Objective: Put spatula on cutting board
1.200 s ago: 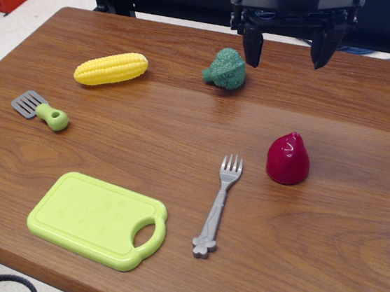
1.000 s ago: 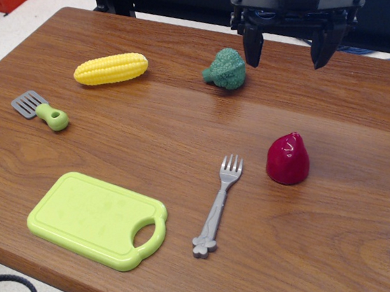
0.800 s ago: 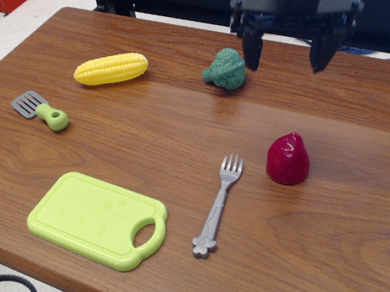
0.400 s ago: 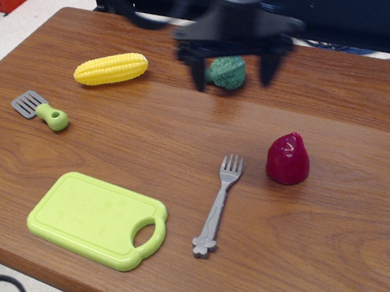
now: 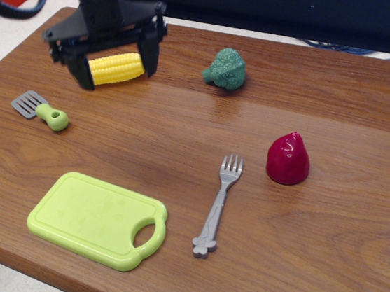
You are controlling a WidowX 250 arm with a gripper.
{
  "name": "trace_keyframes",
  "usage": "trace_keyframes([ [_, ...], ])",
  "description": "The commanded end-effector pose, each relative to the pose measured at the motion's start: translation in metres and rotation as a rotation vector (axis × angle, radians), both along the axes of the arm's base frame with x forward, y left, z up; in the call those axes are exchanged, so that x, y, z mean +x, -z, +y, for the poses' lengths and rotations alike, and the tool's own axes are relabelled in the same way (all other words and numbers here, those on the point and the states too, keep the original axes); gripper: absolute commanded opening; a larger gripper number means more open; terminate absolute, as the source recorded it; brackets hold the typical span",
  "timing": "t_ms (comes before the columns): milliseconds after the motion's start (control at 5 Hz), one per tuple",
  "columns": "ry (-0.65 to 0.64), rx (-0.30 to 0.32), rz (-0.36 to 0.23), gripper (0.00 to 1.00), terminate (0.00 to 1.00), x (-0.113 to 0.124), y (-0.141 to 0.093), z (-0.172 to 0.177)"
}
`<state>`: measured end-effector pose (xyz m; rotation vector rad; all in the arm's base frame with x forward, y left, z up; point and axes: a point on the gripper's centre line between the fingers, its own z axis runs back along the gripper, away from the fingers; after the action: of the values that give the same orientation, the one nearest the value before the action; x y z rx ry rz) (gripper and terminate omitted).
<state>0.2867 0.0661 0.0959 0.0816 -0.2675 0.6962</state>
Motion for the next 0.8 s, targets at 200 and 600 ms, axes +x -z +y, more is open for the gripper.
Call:
trace_keyframes([
  [200, -0.241, -0.093, 0.025, 1.00, 0.00, -0.002, 0.022, 0.066],
  [600, -0.327, -0.064, 0.033, 1.00, 0.00, 0.010, 0.032, 0.091],
])
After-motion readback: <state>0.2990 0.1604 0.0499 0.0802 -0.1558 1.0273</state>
